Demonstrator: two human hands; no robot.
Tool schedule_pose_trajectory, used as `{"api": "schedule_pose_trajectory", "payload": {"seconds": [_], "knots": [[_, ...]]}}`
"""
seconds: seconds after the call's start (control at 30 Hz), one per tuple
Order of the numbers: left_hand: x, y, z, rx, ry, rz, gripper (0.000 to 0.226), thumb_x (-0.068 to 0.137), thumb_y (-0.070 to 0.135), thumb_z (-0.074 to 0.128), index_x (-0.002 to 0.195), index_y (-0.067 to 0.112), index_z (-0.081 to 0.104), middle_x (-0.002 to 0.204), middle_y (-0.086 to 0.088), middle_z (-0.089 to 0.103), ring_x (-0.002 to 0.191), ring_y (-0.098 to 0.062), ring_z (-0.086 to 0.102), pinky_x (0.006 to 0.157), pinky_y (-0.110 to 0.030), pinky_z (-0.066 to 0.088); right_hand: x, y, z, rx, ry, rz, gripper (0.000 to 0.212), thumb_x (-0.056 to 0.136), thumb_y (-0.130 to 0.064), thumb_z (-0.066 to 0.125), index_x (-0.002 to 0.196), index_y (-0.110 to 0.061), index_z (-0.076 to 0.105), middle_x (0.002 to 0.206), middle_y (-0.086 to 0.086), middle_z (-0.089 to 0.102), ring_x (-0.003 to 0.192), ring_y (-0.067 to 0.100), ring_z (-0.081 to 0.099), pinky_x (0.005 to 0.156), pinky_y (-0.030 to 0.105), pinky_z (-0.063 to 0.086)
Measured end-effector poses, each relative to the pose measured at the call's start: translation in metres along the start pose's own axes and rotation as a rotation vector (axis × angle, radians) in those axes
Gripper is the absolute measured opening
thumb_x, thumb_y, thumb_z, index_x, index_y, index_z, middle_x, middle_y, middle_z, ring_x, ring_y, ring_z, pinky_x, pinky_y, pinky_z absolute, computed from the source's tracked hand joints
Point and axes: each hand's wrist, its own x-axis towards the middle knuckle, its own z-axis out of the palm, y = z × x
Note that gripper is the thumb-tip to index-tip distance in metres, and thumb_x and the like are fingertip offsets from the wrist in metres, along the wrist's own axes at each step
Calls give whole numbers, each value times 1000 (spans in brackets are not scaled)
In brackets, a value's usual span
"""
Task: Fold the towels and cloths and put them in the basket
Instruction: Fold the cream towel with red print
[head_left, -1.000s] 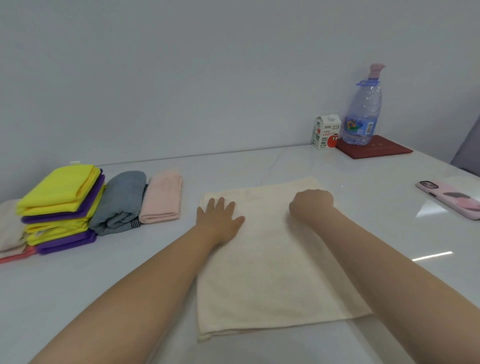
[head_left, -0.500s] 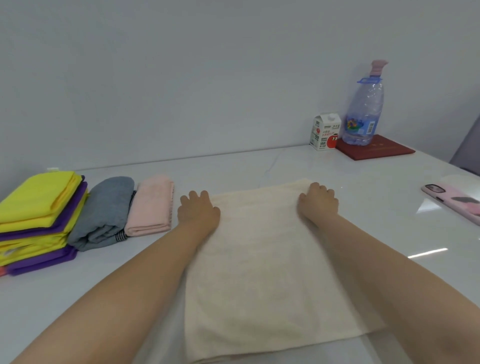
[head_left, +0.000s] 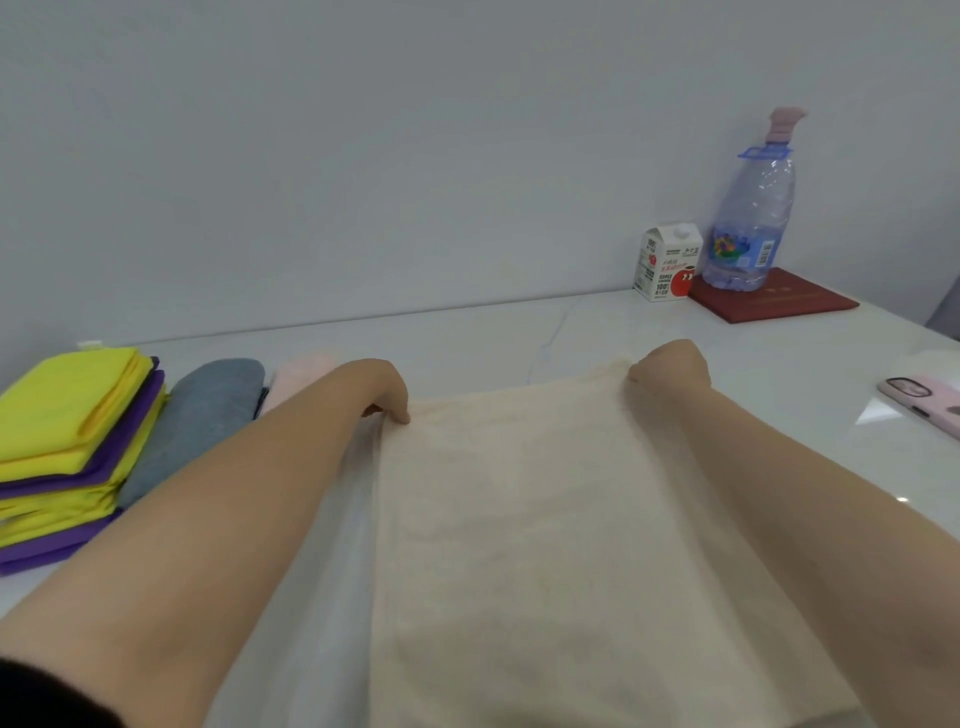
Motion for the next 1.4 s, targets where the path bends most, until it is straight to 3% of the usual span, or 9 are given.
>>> {"api": "schedule_pose_trajectory", "payload": {"seconds": [0.07, 0.2, 0.37, 0.53, 0.77, 0.87, 0.97, 1.1, 1.4], "knots": [[6, -6, -2, -103, 68, 25, 27, 86, 27, 66, 76, 6, 52, 67, -11, 52, 57, -22, 49, 54, -27, 39, 3, -2, -2, 5, 23, -32, 20, 84, -12, 57, 99, -3, 66, 98, 13, 65, 93, 32, 62, 70, 28, 43], [19, -9, -8, -390, 505, 62, 12, 78, 13, 61, 84, 4, 64, 99, -18, 67, 92, -32, 64, 74, -33, 50, 9, -17, -1, 201, 51, -100, 20, 79, 0, 52, 66, -8, 65, 64, 9, 67, 53, 21, 61, 72, 36, 56], [19, -13, -21, -689, 896, 134, 19, 83, 11, 48, 64, 9, 53, 76, -13, 64, 76, -33, 64, 62, -33, 46, 9, -54, -18, 800, -1, -142, 18, 86, -2, 47, 75, -9, 59, 73, 14, 67, 60, 20, 66, 72, 39, 56], [-11, -15, 11, -1363, 782, 311, 20, 88, 6, 47, 78, 14, 63, 78, -8, 69, 66, -23, 71, 66, -32, 55, -18, -45, -33, 1150, -30, 23, 20, 90, -20, 44, 90, -7, 58, 76, 11, 68, 56, 17, 68, 55, 26, 54], [-73, -20, 70, -2005, 479, 196, 15, 82, 1, 51, 71, 5, 60, 82, -15, 63, 78, -29, 66, 61, -31, 58, -83, 13, -43, 1067, 15, 123, 7, 86, -6, 55, 92, -10, 55, 82, 4, 58, 69, 16, 59, 61, 26, 56], [-95, -19, 88, -1949, 490, 138, 21, 88, 14, 59, 69, 6, 58, 72, -9, 59, 69, -19, 62, 56, -30, 58, -111, 27, -50, 998, 34, 106, 7, 88, -3, 55, 93, -9, 56, 76, 2, 54, 67, 15, 54, 65, 33, 54], [-103, -21, 115, -1745, 494, 161, 8, 85, 4, 62, 79, 9, 60, 83, -12, 62, 60, -23, 62, 46, -22, 52, -123, 45, -53, 743, 24, 29, 13, 88, -1, 52, 89, -6, 64, 74, 4, 54, 68, 19, 52, 59, 35, 52], [-106, -21, 132, -1511, 570, 244, 29, 85, -3, 54, 104, 16, 64, 79, -9, 65, 43, -14, 59, 45, -24, 51, -128, 65, -49, 344, -39, -46, 22, 85, -3, 47, 86, -2, 68, 65, 11, 61, 53, 26, 55, 55, 31, 47], [-108, -25, 141, -1119, 814, 247, 23, 81, 2, 51, 74, 17, 68, 79, 1, 62, 78, -17, 52, 67, -28, 38, -136, 58, -50, 152, 133, -212, 12, 77, -3, 52, 76, -11, 62, 72, 4, 58, 73, 26, 57, 64, 33, 45]]}}
